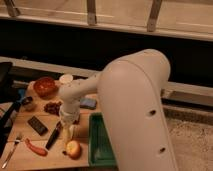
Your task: Place banana in metal cup
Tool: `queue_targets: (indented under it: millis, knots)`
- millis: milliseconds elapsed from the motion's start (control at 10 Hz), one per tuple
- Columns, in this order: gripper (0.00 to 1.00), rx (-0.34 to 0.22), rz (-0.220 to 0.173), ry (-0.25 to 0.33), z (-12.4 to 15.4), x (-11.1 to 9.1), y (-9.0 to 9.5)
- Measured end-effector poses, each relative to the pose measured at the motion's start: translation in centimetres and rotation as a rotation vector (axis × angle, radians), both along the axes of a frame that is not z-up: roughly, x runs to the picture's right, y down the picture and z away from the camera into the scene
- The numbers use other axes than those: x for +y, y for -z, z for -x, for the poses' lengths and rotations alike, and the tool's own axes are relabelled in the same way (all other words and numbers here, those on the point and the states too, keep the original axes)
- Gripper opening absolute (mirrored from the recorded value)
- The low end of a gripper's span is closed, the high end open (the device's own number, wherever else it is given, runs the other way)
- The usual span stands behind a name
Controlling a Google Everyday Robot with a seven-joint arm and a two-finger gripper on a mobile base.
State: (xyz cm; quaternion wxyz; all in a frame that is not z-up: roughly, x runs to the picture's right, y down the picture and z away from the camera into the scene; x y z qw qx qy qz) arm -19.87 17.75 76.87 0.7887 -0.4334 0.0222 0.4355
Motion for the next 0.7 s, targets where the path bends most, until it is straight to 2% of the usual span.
queue_targets:
  millis: [300, 700]
  knots:
    - [0.0, -0.045, -0.1, -0.02, 0.2, -4.8, 2.1]
    - [0.0, -0.093, -0.278, -0.018, 2.1, -13.0, 5.1]
